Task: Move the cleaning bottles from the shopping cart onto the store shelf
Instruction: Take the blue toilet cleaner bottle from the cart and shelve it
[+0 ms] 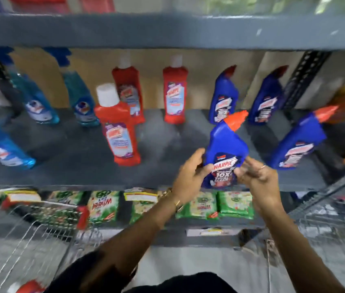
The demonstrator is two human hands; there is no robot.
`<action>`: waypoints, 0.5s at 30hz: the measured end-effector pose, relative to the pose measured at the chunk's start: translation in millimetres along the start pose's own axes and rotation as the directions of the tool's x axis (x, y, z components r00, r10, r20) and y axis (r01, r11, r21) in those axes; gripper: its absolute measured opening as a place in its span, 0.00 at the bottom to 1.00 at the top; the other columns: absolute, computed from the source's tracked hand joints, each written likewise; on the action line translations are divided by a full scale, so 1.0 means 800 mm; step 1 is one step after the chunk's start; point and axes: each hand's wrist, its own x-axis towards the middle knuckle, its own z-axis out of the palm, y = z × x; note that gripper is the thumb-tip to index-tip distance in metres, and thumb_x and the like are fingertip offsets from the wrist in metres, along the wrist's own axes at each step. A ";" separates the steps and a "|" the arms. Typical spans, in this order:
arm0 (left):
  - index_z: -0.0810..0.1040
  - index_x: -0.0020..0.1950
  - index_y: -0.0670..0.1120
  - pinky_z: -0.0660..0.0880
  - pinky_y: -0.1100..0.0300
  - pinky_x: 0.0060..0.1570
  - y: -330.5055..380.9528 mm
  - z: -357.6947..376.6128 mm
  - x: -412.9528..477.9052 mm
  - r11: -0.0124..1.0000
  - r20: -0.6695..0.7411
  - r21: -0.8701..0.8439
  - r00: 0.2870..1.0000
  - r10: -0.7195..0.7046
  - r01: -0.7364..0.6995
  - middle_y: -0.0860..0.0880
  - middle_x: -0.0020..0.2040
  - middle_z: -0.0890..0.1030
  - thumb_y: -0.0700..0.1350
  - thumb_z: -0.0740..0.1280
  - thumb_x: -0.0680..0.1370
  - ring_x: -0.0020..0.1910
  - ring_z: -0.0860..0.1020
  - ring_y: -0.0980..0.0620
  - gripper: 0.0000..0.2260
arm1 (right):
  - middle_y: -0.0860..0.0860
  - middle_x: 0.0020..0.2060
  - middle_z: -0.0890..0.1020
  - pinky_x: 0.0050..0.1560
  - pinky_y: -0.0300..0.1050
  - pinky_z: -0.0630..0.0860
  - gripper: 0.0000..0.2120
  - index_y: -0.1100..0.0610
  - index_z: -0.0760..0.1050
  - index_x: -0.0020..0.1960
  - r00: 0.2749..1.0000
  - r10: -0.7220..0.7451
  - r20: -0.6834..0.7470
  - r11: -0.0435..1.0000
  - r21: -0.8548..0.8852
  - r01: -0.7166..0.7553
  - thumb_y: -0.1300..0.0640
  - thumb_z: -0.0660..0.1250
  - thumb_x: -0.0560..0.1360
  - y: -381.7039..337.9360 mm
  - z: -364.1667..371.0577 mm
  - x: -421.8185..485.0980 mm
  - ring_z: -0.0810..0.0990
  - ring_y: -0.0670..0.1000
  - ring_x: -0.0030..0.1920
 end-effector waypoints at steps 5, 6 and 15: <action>0.67 0.66 0.30 0.71 0.37 0.63 -0.021 0.050 0.065 0.998 -0.037 0.069 0.999 -0.002 0.005 0.32 0.62 0.77 0.34 0.62 0.78 0.62 0.76 0.40 0.17 | 0.48 0.48 0.86 0.48 0.34 0.80 0.23 0.70 0.70 0.64 0.996 -0.008 -0.084 1.000 -0.019 0.006 0.77 0.65 0.70 0.009 -0.039 0.049 0.82 0.39 0.45; 0.67 0.66 0.30 0.71 0.38 0.63 -0.025 0.055 0.071 0.998 -0.055 0.066 0.998 0.001 0.003 0.32 0.62 0.77 0.33 0.62 0.78 0.62 0.76 0.37 0.17 | 0.55 0.53 0.83 0.49 0.35 0.80 0.23 0.70 0.70 0.65 0.996 -0.013 -0.085 1.000 -0.016 0.012 0.77 0.64 0.70 0.011 -0.041 0.054 0.82 0.39 0.45; 0.71 0.65 0.37 0.78 0.47 0.58 -0.032 0.081 0.094 0.995 -0.113 0.076 0.992 0.065 -0.056 0.40 0.60 0.80 0.38 0.62 0.80 0.58 0.79 0.44 0.14 | 0.57 0.62 0.73 0.48 0.29 0.77 0.24 0.70 0.68 0.66 0.990 -0.061 -0.130 0.995 -0.083 0.051 0.76 0.64 0.71 0.022 -0.052 0.080 0.81 0.32 0.46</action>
